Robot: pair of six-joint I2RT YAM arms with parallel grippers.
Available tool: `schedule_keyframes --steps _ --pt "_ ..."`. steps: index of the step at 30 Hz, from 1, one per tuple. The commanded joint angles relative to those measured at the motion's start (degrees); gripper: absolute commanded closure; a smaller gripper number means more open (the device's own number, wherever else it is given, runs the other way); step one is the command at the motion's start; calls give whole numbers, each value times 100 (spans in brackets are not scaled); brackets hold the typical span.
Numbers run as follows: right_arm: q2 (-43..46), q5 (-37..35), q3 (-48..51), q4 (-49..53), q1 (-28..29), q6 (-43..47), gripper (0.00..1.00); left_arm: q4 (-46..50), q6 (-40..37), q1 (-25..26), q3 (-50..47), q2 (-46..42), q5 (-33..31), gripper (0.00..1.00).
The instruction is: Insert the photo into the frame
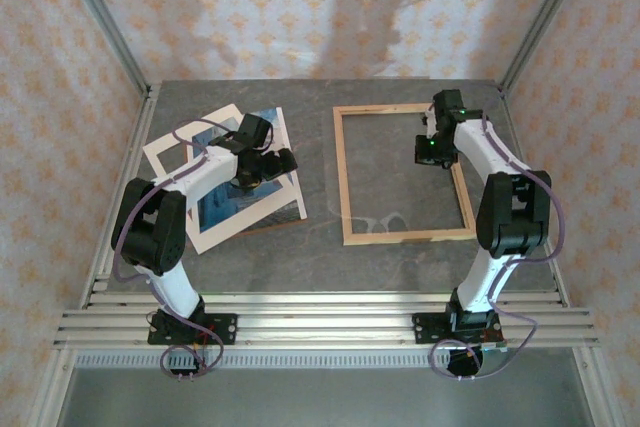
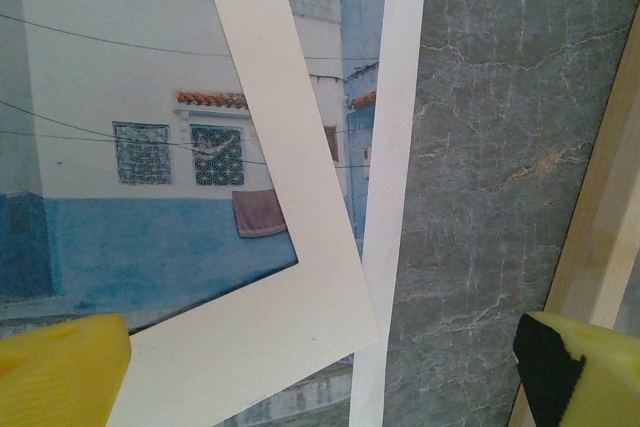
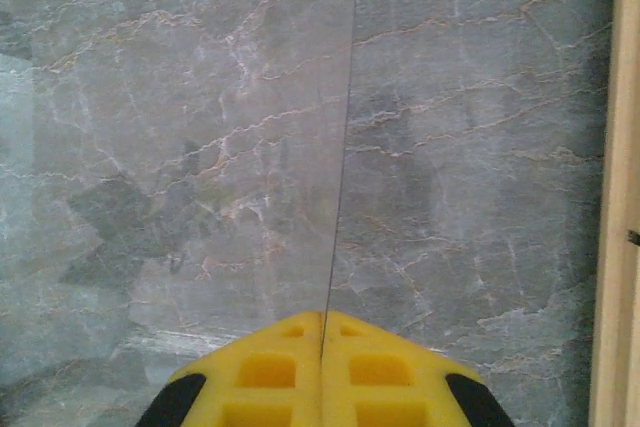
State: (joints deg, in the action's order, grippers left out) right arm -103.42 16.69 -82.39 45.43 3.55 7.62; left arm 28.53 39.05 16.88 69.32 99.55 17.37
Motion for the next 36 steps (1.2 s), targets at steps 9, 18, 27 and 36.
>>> schedule_keyframes --steps 9,18,27,36 --pt "-20 -364 -410 409 -30 385 100 49 55 8 -67 -81 25 0" --pt "-88 -504 -585 633 -56 540 100 60 59 8 -13 -43 48 0" --pt "61 -490 -498 599 -217 469 100 70 59 12 -18 -47 57 0" --pt "103 -535 -540 695 -238 574 100 39 73 42 -3 -14 85 0"
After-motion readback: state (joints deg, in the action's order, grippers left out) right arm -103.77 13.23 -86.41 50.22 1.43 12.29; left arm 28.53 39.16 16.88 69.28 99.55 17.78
